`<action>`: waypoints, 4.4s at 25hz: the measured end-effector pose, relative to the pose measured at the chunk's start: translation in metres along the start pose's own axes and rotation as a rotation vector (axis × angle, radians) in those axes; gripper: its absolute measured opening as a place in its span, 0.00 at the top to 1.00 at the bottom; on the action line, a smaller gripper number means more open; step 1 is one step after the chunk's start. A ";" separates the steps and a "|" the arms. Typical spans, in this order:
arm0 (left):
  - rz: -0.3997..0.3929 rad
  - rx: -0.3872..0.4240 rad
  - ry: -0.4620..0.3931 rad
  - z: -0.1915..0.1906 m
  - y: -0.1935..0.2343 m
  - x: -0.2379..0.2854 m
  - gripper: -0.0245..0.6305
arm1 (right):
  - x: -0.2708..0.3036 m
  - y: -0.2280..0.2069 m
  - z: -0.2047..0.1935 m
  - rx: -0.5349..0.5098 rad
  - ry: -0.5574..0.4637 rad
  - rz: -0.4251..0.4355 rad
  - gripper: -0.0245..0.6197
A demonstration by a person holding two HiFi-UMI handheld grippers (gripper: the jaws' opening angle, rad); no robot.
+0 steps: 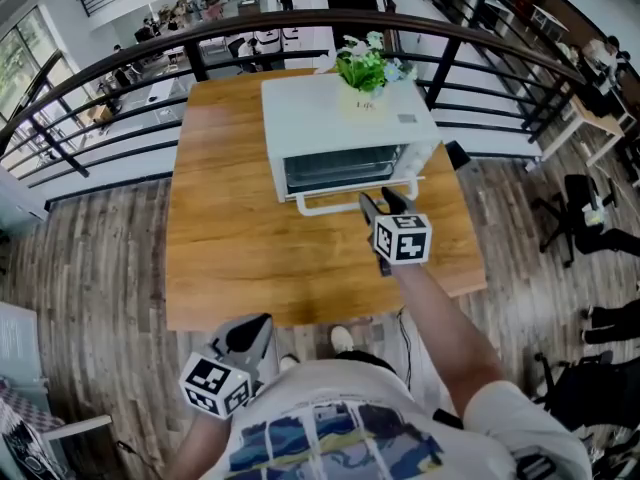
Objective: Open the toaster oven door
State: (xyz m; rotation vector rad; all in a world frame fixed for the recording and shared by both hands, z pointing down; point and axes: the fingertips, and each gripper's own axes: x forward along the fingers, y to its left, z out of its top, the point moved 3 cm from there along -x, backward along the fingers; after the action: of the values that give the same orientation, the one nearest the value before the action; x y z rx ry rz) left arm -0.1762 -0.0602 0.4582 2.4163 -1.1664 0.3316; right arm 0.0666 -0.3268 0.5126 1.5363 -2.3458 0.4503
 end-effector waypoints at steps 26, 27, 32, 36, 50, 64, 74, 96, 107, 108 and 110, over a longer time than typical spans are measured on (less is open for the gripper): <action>-0.032 0.018 0.011 0.002 -0.006 0.005 0.96 | -0.022 0.004 -0.045 -0.004 0.015 -0.012 0.64; -0.034 0.020 0.012 0.001 -0.008 0.006 0.96 | -0.023 0.003 -0.047 -0.003 0.018 -0.014 0.64; -0.038 0.024 0.015 0.002 -0.010 0.003 0.96 | -0.028 0.005 -0.060 -0.004 0.031 -0.020 0.64; -0.040 0.027 0.020 0.001 -0.008 0.002 0.96 | -0.028 0.007 -0.069 0.001 0.051 -0.022 0.64; -0.043 0.029 0.017 0.000 -0.008 0.001 0.96 | -0.031 0.008 -0.098 0.009 0.082 -0.071 0.64; -0.039 0.031 0.014 0.000 -0.008 -0.001 0.96 | -0.031 0.008 -0.129 0.013 0.131 -0.096 0.64; -0.034 0.030 0.018 0.001 -0.007 -0.002 0.96 | -0.031 0.009 -0.148 0.010 0.174 -0.104 0.64; -0.006 0.026 0.042 0.000 0.001 -0.002 0.96 | -0.014 0.004 -0.198 0.021 0.238 -0.115 0.63; -0.001 0.040 0.067 0.003 0.000 0.005 0.96 | -0.007 0.000 -0.215 0.029 0.208 -0.114 0.63; -0.002 0.041 0.068 0.003 -0.001 0.006 0.96 | -0.007 0.000 -0.216 0.029 0.206 -0.113 0.63; -0.003 0.042 0.070 0.003 -0.002 0.008 0.96 | -0.006 -0.001 -0.219 0.033 0.204 -0.112 0.63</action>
State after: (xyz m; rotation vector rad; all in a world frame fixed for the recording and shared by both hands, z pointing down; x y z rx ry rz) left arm -0.1696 -0.0665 0.4585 2.4214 -1.1360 0.4402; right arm 0.0865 -0.2309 0.7085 1.5483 -2.0971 0.5906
